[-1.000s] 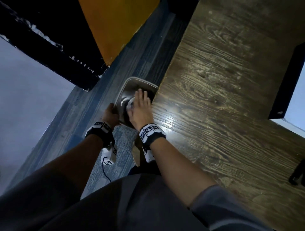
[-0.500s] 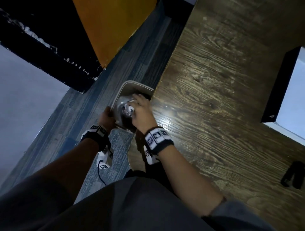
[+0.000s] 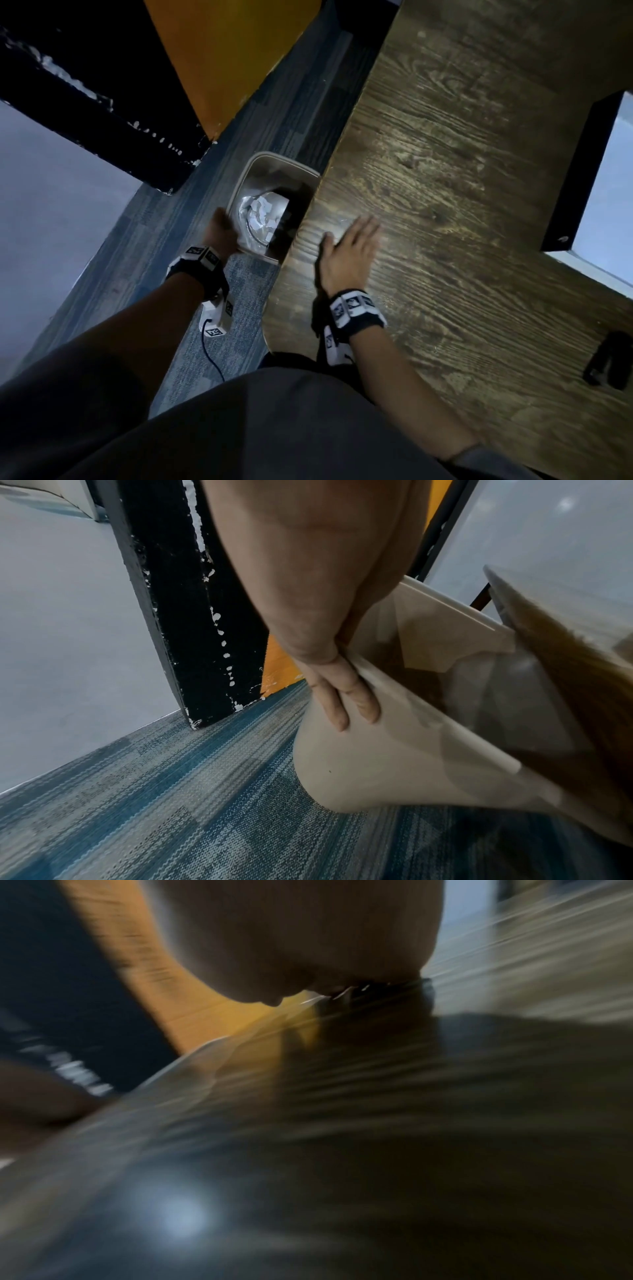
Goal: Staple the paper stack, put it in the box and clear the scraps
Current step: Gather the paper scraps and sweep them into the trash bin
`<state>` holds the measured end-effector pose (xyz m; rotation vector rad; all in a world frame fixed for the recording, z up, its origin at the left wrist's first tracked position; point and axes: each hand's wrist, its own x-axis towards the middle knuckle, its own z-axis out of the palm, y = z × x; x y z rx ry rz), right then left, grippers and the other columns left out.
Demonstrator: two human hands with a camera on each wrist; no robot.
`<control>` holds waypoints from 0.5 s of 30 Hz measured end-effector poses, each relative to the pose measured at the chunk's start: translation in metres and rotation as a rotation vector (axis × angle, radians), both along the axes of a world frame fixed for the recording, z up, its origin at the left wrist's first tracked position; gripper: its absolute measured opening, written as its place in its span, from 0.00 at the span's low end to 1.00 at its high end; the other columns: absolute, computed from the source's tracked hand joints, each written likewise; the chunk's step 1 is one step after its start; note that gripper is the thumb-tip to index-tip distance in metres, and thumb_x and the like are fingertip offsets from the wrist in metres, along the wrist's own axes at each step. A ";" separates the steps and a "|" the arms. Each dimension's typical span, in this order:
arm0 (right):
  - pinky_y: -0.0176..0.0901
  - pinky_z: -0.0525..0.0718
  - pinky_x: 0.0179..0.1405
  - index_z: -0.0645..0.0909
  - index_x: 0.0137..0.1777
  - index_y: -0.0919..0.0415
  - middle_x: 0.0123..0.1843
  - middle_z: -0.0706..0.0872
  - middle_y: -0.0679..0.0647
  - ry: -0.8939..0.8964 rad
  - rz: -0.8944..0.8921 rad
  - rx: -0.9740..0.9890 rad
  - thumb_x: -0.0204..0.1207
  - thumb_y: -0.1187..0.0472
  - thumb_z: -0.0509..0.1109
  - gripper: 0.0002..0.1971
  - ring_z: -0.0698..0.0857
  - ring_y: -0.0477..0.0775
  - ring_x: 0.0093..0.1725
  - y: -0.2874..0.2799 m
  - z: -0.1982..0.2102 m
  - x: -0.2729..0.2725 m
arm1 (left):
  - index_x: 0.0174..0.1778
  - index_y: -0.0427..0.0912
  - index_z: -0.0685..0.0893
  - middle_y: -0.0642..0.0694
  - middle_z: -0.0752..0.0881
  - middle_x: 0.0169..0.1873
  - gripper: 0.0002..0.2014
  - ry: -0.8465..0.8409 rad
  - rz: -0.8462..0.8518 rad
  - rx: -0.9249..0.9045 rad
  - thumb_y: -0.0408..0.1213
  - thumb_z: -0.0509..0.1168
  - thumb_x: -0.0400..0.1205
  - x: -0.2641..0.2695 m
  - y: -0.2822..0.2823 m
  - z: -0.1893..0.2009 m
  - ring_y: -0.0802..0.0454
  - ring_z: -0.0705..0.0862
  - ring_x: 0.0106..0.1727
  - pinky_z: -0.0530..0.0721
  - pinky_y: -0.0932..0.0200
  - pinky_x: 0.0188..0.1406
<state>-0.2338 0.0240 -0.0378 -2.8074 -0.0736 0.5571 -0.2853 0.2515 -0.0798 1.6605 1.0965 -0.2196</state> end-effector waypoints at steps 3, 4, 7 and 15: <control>0.59 0.40 0.84 0.36 0.83 0.68 0.84 0.33 0.66 0.037 0.180 0.037 0.83 0.41 0.36 0.38 0.32 0.65 0.83 0.041 0.003 -0.010 | 0.53 0.45 0.72 0.42 0.77 0.44 0.17 0.019 -0.053 0.066 0.16 0.54 0.81 0.001 -0.001 -0.001 0.42 0.81 0.42 0.86 0.48 0.34; 0.59 0.38 0.84 0.36 0.83 0.67 0.84 0.32 0.65 0.053 0.222 0.047 0.83 0.40 0.36 0.38 0.31 0.64 0.83 0.052 0.004 -0.011 | 0.53 0.43 0.73 0.42 0.77 0.43 0.17 0.009 -0.065 0.076 0.16 0.54 0.81 0.001 -0.003 -0.001 0.44 0.80 0.41 0.83 0.54 0.31; 0.56 0.29 0.80 0.38 0.84 0.67 0.85 0.34 0.62 0.095 0.469 0.097 0.86 0.49 0.45 0.34 0.31 0.64 0.83 0.074 0.008 -0.012 | 0.52 0.41 0.73 0.46 0.77 0.38 0.15 0.010 -0.108 0.075 0.16 0.55 0.81 0.001 0.001 -0.003 0.44 0.79 0.36 0.79 0.63 0.26; 0.53 0.75 0.61 0.80 0.64 0.68 0.63 0.85 0.66 0.113 0.549 0.109 0.82 0.66 0.60 0.14 0.82 0.67 0.64 0.092 0.027 -0.003 | 0.49 0.38 0.72 0.45 0.75 0.36 0.14 0.020 -0.102 0.049 0.14 0.59 0.78 -0.004 -0.003 -0.005 0.46 0.77 0.36 0.81 0.67 0.16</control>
